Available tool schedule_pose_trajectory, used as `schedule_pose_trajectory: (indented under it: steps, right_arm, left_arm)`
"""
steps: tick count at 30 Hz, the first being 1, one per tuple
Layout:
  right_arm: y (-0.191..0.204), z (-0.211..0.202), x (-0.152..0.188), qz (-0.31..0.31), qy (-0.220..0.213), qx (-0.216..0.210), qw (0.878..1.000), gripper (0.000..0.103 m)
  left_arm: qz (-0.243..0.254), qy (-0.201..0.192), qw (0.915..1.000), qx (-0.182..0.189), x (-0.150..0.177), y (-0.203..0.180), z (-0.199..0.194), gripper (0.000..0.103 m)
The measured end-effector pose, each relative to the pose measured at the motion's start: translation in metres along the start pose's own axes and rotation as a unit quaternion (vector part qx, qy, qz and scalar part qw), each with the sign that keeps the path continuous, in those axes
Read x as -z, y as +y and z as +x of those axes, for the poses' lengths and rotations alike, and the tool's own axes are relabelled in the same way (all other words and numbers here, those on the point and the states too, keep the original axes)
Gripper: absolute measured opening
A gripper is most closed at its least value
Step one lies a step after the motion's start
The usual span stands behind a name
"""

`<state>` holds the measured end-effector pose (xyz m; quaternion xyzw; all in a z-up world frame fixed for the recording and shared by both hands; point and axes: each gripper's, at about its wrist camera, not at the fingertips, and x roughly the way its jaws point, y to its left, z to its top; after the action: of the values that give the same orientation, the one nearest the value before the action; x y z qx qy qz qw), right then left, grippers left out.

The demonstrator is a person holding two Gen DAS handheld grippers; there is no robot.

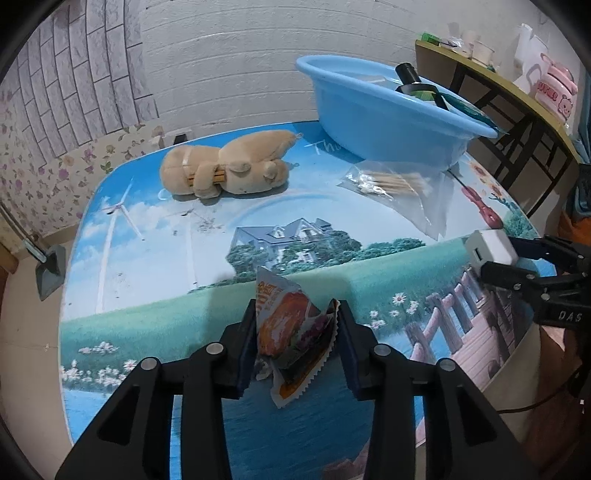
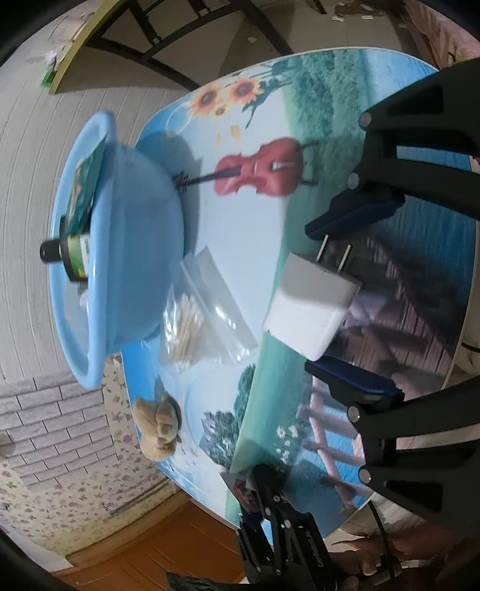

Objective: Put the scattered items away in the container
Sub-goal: 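Grasp the wrapped snack with left tool while right tool grasps the white charger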

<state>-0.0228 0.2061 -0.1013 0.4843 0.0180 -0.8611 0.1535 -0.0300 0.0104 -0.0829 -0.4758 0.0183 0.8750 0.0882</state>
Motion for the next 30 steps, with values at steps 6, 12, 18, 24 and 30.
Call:
schedule_pose_trajectory:
  steps: [6,12,18,24,30]
  right_arm:
    - [-0.017,-0.005,0.006,0.004,0.002,0.010,1.000,0.072]
    - [-0.033,-0.011,0.012,0.013,-0.004,0.021,1.000,0.073]
    - [-0.027,-0.011,0.009,0.004,-0.011,0.005,1.000,0.073]
    - [-0.023,-0.005,0.006,0.001,-0.020,0.010,1.000,0.073]
    - [-0.027,-0.008,0.004,0.010,-0.030,0.001,1.000,0.049]
  left_arm:
    - [-0.006,0.000,0.9999,-0.012,0.001,0.005,-0.002,0.047]
    - [-0.005,0.001,0.9999,-0.016,0.002,0.007,-0.001,0.054]
    - [-0.005,0.002,0.9997,-0.022,0.005,0.009,0.003,0.062]
    - [-0.004,-0.007,0.9998,-0.017,0.005,0.010,0.003,0.049]
    - [-0.010,-0.011,0.9999,-0.006,0.005,0.012,0.000,0.035]
